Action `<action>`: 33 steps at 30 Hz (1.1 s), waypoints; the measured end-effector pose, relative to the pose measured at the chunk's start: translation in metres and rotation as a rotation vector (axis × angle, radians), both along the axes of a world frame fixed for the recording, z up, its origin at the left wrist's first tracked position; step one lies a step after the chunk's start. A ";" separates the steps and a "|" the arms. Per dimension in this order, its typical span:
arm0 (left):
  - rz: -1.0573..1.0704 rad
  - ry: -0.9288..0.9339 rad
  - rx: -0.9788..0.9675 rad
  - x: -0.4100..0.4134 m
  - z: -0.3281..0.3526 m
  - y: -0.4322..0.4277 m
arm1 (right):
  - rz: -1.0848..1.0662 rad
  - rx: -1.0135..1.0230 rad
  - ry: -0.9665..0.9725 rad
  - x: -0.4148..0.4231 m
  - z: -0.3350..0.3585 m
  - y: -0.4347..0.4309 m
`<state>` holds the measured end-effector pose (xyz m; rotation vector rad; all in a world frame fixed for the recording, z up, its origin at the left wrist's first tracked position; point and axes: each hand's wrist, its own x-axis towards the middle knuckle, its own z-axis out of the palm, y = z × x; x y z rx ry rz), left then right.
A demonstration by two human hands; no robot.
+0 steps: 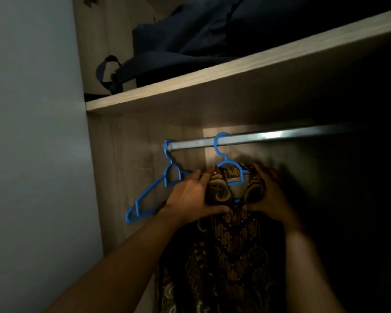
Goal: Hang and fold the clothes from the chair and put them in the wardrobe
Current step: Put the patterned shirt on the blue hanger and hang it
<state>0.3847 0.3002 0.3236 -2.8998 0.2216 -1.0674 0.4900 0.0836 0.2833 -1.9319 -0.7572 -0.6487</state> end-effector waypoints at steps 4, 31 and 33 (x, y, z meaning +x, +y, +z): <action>0.051 -0.198 0.018 -0.018 0.031 0.017 | -0.130 0.146 -0.214 -0.020 0.020 0.011; 0.481 -0.025 0.456 -0.045 0.049 0.078 | 0.373 -0.424 0.190 0.001 0.090 0.172; 0.482 -0.021 0.488 -0.047 0.049 0.075 | 0.415 -0.392 0.196 0.002 0.083 0.167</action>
